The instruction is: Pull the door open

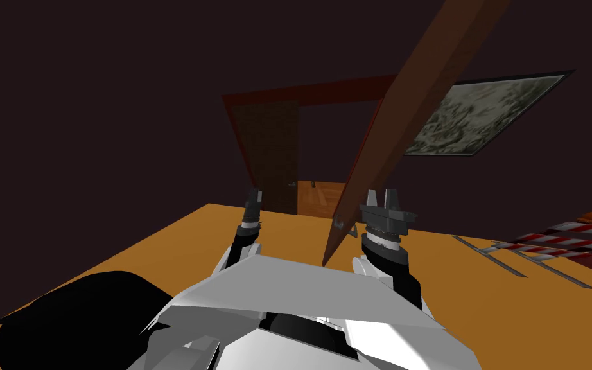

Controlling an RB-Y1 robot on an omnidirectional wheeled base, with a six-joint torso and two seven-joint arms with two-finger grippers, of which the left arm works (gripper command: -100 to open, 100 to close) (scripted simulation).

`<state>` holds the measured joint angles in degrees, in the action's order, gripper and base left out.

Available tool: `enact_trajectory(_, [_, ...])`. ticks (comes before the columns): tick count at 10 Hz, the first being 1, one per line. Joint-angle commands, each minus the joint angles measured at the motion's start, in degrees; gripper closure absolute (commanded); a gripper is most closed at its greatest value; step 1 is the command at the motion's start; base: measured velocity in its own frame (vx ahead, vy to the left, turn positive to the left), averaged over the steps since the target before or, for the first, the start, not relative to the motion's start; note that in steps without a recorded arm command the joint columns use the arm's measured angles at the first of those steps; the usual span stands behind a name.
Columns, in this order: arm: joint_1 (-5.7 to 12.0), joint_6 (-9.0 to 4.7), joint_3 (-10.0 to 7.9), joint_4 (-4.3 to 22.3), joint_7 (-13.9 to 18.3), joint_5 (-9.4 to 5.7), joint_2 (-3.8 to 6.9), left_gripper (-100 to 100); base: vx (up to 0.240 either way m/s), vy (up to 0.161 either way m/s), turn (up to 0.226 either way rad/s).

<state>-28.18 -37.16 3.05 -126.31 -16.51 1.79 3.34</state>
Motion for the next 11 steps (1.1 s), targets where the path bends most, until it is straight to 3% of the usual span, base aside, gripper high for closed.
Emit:
enact_trajectory(1, [0.15, 0.18, -0.06, 0.2, -1.6, 0.21, 0.07, -100, 0.064, 0.01, -0.002])
enact_trajectory(11, [1.76, -0.8, -0.26, 6.6, -16.8, 3.52, 0.51, -100, 0.069, 0.024, -0.009])
